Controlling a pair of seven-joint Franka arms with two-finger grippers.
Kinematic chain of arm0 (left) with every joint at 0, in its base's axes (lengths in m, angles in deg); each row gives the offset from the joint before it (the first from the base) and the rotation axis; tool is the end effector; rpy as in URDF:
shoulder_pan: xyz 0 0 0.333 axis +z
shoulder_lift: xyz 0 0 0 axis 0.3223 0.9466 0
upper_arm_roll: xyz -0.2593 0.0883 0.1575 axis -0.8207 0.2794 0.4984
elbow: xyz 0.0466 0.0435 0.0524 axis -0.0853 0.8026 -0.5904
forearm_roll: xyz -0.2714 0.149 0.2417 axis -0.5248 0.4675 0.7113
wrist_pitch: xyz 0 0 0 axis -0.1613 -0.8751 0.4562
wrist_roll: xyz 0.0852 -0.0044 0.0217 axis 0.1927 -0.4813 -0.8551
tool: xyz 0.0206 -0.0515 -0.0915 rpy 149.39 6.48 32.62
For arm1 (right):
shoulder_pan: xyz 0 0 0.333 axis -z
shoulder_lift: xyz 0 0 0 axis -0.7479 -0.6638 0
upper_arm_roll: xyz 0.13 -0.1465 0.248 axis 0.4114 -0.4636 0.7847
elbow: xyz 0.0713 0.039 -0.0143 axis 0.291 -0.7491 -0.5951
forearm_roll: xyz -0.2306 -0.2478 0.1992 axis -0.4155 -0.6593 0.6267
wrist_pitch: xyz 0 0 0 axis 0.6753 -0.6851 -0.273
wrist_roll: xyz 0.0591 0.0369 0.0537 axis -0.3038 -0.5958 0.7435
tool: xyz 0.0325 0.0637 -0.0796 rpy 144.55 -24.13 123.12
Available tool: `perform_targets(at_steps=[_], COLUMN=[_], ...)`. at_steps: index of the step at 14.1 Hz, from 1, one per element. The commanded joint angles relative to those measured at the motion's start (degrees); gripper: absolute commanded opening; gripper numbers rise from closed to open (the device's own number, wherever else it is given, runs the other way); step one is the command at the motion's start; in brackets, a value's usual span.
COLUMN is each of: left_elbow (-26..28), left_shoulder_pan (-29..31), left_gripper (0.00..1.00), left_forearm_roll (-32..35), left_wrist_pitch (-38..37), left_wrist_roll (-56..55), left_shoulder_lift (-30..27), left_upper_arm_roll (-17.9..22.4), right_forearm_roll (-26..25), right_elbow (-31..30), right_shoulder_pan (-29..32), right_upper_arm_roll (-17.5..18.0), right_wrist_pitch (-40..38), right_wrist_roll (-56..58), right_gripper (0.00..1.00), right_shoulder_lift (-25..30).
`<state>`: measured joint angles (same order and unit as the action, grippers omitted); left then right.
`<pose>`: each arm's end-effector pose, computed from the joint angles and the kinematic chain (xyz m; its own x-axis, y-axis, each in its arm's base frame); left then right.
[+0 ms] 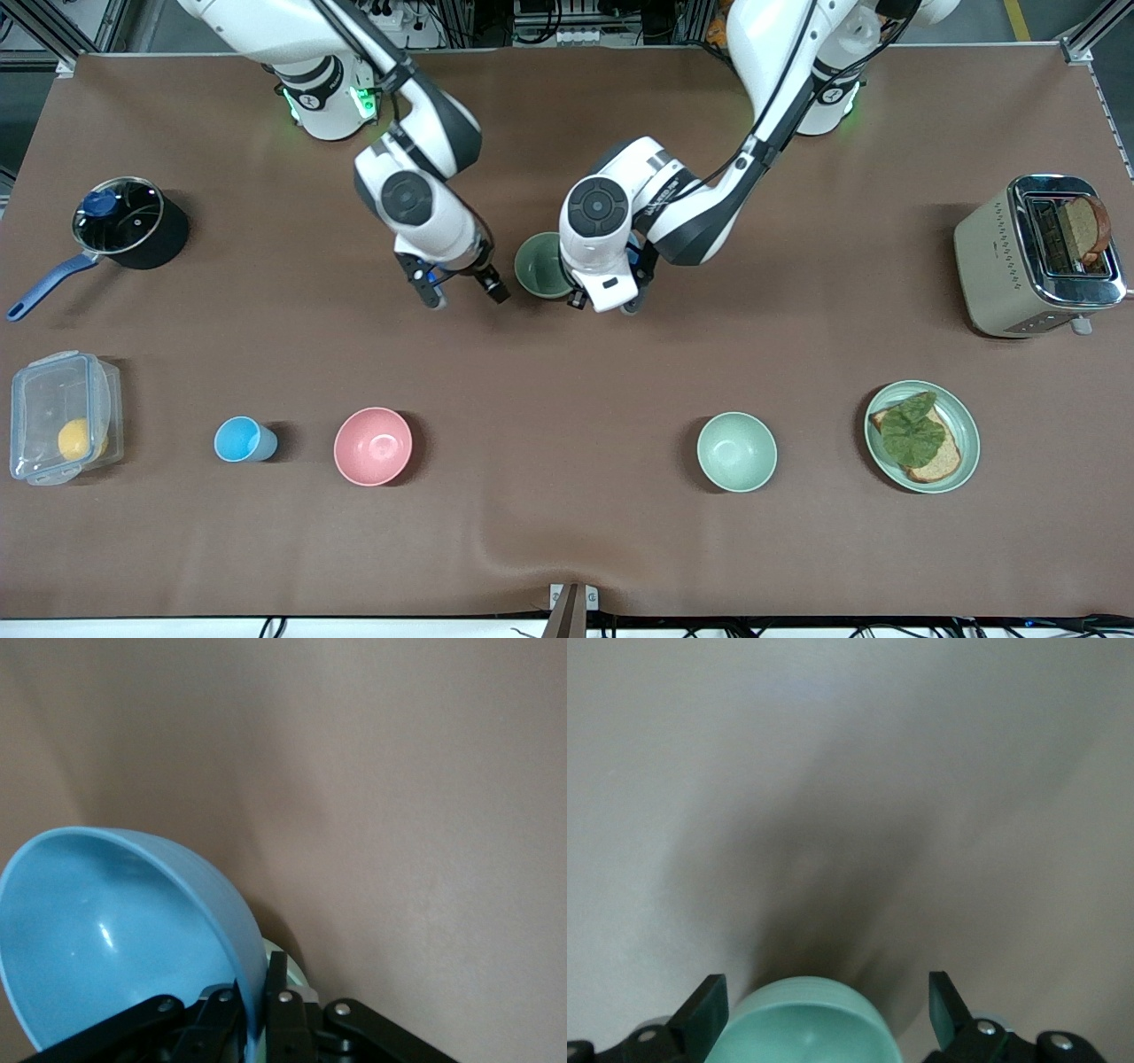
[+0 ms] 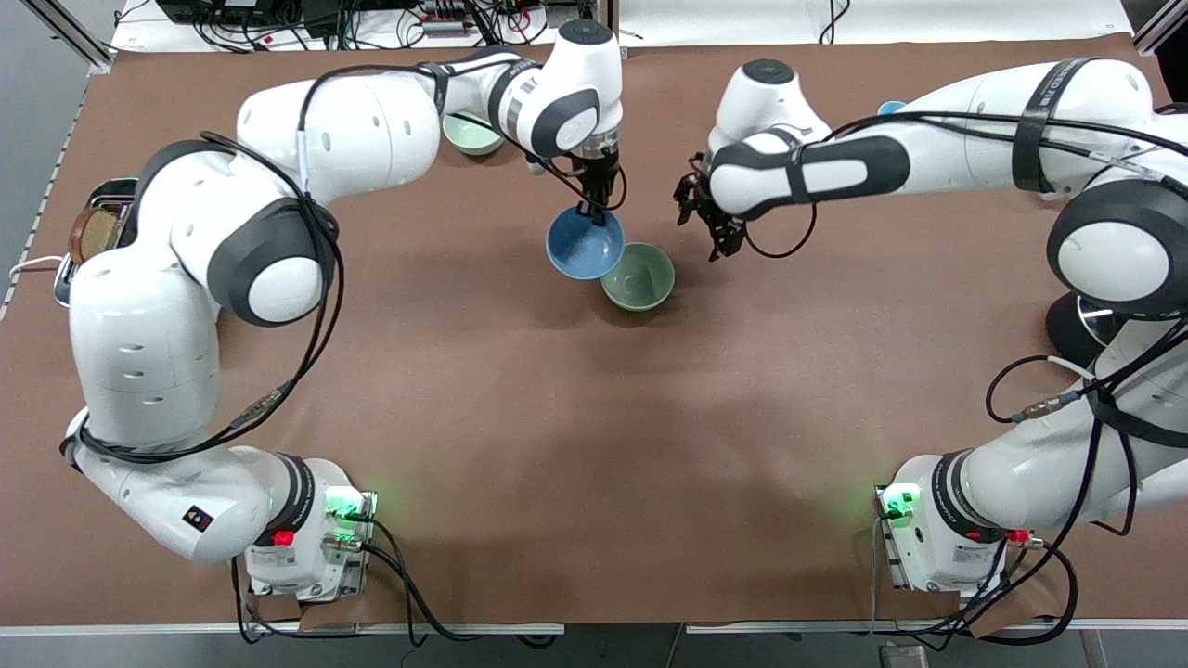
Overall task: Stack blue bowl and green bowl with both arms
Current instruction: 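Lower the blue bowl into the green bowl with the left gripper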
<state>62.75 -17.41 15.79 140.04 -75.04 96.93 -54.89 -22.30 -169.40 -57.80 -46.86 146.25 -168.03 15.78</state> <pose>0.4850 -0.5083 0.2898 0.3291 0.9394 -0.0965 0.9338 -0.3389 -0.1150 0.4757 0.3444 0.2590 0.4463 -0.8593 -0.2497 -0.8780 -0.4744 0.0636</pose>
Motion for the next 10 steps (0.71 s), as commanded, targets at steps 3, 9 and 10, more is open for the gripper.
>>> perform_targets(at_steps=[3, 9, 10], left_elbow=[-3.9, -3.9, -3.9], left_shoulder_pan=[-3.9, -5.1, -5.7], left_gripper=[0.00, 0.00, 0.00], left_forearm_roll=[-1.2, -1.2, -1.1], left_wrist_pitch=[2.6, 8.6, 9.0], left_wrist_roll=[-5.8, -7.1, -7.1], left_shoulder_lift=[3.1, 5.1, 5.4], left_upper_arm_roll=[0.4, 0.5, 0.5], right_forearm_roll=[11.2, 14.0, 14.0], right_elbow=[-0.7, -2.0, -2.0], right_shoulder_pan=[1.4, 1.1, 1.1], right_upper_arm_roll=[0.5, 0.8, 1.0], right_wrist_pitch=[8.3, 17.8, 17.8], right_wrist_roll=[1.1, 1.4, 1.3], right_gripper=[1.00, 1.00, 1.00], right_shoulder_lift=[-6.4, -12.6, -12.6])
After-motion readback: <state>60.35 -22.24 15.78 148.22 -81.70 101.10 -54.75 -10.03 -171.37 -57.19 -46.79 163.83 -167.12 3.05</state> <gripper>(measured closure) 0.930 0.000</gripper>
